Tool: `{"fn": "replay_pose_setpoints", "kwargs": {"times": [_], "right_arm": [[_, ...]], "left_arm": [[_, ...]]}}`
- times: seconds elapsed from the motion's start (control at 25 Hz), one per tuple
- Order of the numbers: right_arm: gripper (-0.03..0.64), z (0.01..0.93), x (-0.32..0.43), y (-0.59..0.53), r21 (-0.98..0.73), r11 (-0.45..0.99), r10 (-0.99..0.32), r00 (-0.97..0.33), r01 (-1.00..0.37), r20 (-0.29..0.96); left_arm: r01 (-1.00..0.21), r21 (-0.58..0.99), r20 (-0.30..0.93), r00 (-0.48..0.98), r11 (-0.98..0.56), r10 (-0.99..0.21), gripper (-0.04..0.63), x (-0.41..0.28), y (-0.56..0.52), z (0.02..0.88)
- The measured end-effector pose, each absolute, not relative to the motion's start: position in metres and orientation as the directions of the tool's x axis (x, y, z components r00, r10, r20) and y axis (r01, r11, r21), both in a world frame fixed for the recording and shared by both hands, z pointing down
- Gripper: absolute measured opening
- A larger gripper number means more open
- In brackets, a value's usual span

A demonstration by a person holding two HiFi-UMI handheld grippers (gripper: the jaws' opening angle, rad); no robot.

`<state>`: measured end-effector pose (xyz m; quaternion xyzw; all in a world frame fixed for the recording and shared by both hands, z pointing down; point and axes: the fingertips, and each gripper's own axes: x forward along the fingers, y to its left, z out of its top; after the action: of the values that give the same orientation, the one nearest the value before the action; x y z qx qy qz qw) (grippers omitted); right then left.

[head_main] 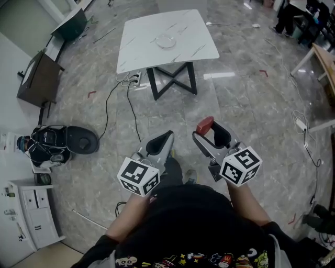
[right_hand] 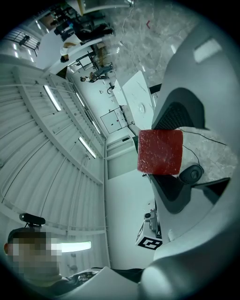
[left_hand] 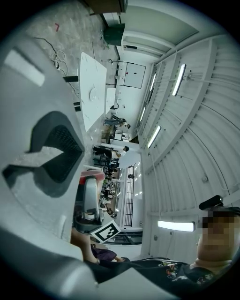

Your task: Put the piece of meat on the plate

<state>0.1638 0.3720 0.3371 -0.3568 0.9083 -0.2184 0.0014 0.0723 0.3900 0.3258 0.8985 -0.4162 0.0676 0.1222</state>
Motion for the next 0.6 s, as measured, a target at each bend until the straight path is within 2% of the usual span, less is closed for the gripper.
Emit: {"fn": "replay_pose_setpoints", "kwargs": {"times": [0.6], "right_arm": [[0.324, 0.342, 0.11, 0.274, -0.392, 0.614, -0.665, -0.717, -0.685, 0.209]], "left_arm": [[-0.748, 0.202, 0.218, 0.664, -0.632, -0.716, 0.0, 0.014, 0.283, 0.332]]}}
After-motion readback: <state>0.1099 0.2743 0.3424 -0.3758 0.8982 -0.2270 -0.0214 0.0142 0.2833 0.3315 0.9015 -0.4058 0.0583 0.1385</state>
